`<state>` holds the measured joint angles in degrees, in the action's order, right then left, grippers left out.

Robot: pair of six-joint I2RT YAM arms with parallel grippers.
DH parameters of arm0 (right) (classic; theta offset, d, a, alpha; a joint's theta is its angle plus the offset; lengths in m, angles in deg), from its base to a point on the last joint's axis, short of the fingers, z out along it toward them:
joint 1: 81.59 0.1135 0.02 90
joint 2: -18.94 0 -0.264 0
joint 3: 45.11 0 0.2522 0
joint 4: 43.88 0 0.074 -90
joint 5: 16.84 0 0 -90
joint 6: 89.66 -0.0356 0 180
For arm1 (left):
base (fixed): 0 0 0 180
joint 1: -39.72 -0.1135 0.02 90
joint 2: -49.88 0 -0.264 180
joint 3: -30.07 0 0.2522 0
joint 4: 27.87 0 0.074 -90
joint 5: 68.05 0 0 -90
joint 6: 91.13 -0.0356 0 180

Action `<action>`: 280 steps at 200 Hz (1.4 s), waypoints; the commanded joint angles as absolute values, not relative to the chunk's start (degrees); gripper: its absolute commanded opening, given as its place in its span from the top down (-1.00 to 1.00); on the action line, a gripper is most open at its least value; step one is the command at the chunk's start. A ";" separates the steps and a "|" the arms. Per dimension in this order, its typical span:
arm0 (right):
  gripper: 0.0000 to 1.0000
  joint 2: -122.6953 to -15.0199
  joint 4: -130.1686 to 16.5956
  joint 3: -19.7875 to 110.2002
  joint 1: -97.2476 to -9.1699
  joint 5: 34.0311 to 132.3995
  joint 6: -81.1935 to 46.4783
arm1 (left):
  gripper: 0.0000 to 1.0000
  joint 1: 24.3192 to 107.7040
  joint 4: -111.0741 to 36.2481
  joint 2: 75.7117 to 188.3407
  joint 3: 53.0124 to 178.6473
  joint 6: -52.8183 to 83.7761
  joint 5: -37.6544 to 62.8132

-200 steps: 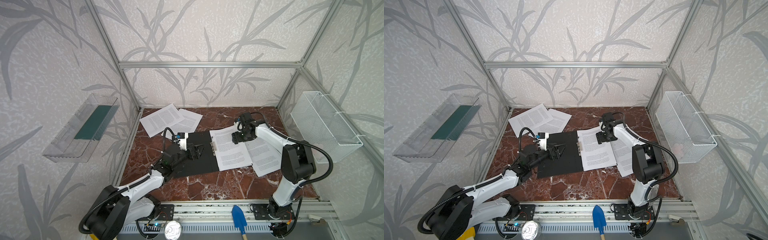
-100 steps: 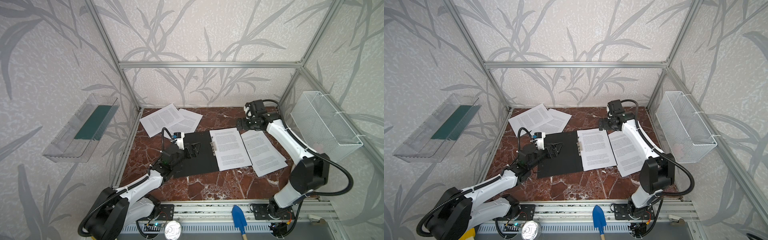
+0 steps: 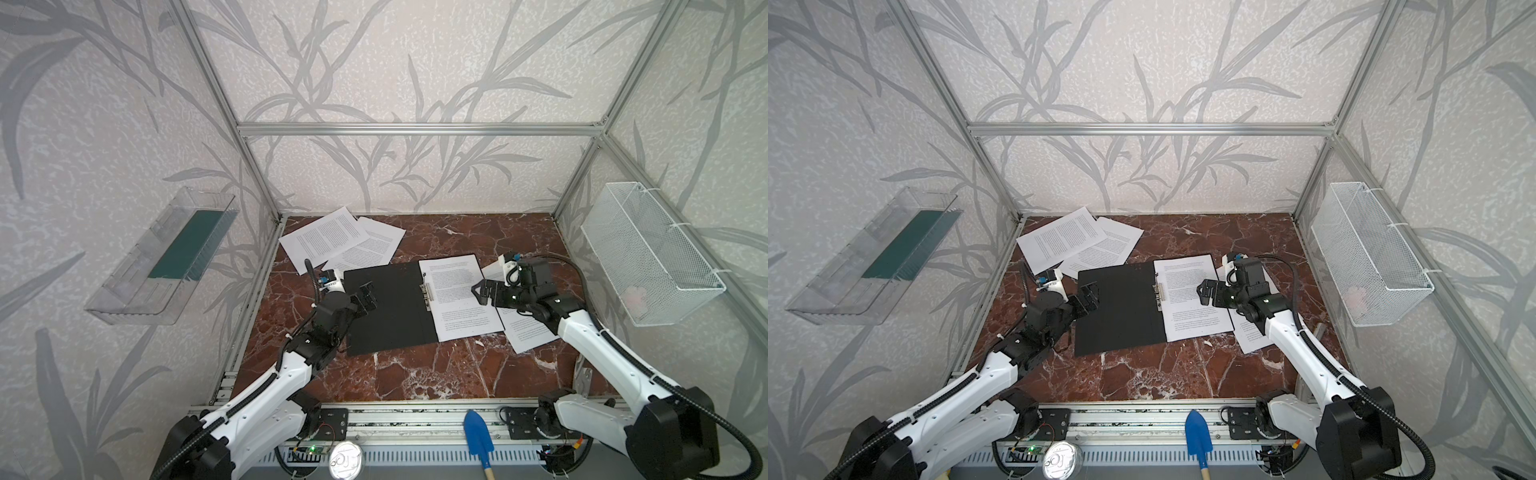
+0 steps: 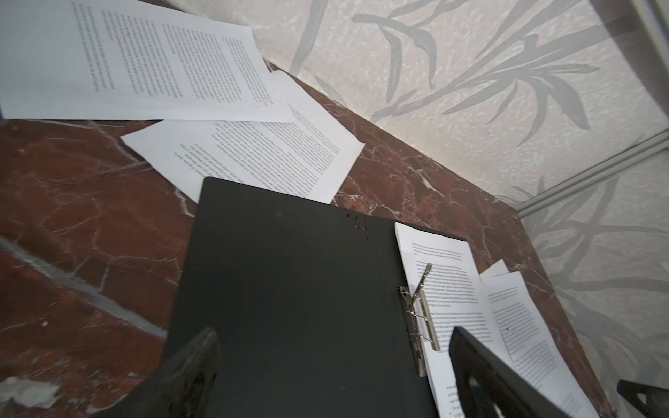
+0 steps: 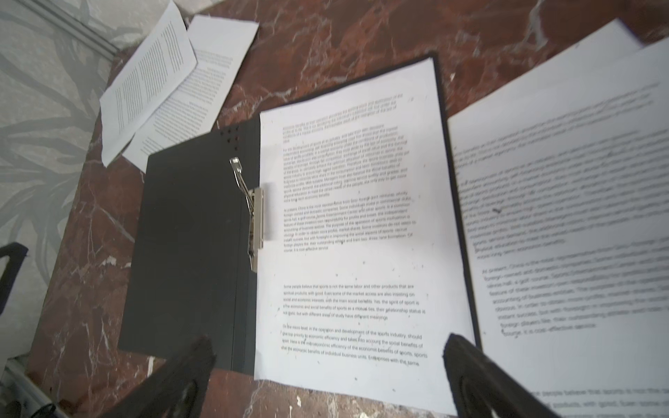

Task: Put the files into the folder
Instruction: 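Push the folder cover closed with the right gripper while the left gripper withdraws, then reach to the sheets farther from the robot and grasp one with the left gripper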

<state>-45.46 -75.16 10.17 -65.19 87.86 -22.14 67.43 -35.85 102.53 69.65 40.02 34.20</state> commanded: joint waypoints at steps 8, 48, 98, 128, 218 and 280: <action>-0.99 -42.90 -61.95 3.33 -60.52 89.73 -22.77 | -0.98 64.59 -43.90 104.98 74.41 40.84 38.05; -0.99 -46.66 -53.88 0.57 -46.36 81.23 -20.12 | -0.98 56.65 -49.27 114.86 81.22 42.82 34.70; -0.99 -48.78 -50.43 -0.07 -42.04 80.30 -19.17 | -0.81 41.11 -49.50 133.30 90.71 40.71 20.78; -0.98 -49.06 -49.37 -0.41 -41.94 81.10 -19.52 | -0.78 33.97 -49.48 142.60 96.26 39.51 16.23; -0.98 -49.70 -46.91 -0.93 -41.95 84.02 -20.42 | -0.76 26.53 -55.14 159.24 114.36 31.74 15.98; -0.99 -50.61 -45.87 -0.77 -41.91 86.30 -21.01 | -0.76 19.87 -50.68 163.56 117.42 28.50 4.64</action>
